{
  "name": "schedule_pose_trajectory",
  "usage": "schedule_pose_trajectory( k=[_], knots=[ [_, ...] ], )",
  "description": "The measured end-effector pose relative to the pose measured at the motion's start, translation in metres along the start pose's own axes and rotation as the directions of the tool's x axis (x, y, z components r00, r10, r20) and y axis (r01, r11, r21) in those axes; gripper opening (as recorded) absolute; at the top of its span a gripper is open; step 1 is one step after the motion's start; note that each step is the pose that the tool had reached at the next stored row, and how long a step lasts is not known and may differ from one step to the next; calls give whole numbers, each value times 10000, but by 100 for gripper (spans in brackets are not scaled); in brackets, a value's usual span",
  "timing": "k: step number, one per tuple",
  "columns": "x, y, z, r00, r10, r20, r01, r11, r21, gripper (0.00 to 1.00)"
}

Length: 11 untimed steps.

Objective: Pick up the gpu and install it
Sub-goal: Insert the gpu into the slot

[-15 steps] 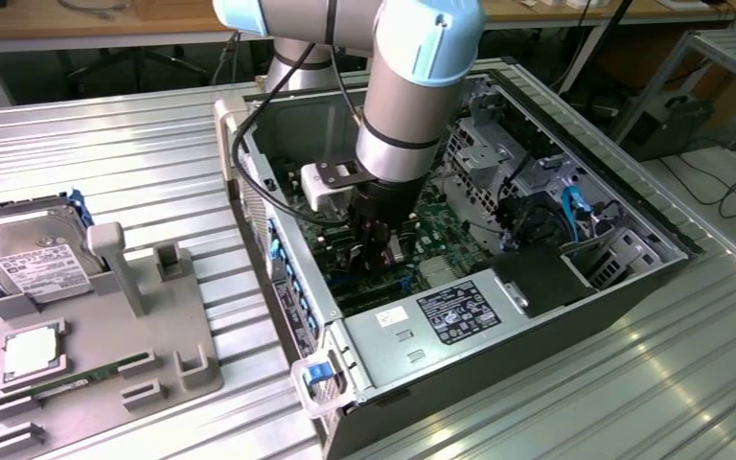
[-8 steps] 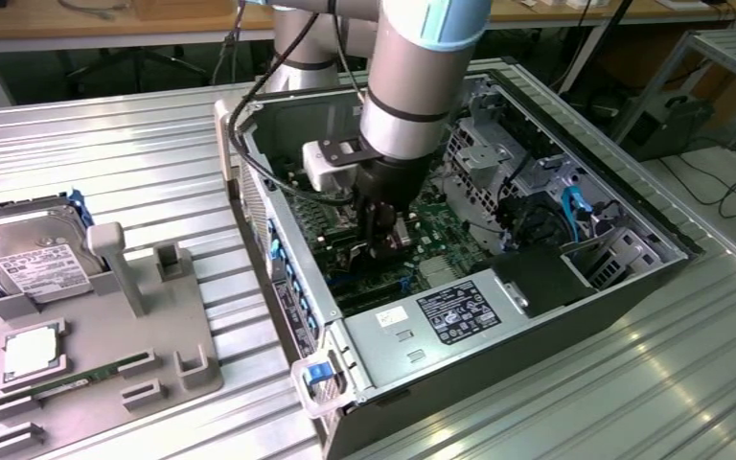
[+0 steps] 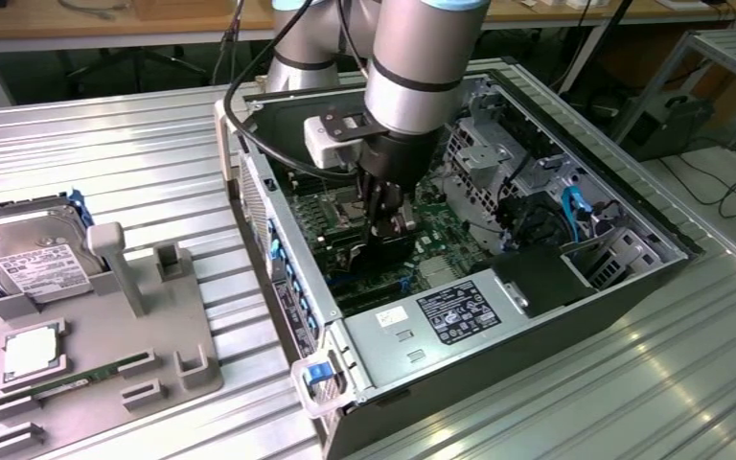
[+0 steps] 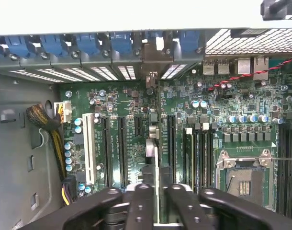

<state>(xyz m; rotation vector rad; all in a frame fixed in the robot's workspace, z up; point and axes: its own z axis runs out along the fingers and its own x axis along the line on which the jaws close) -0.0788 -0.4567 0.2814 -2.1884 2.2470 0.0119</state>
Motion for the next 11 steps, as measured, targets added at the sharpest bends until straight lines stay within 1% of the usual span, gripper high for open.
schedule_pose_trajectory(
  k=[2,11],
  knots=[
    [0,0,0,10000,0,-1,0,10000,-1,11],
    [0,0,0,10000,0,0,0,10000,0,11]
  ],
)
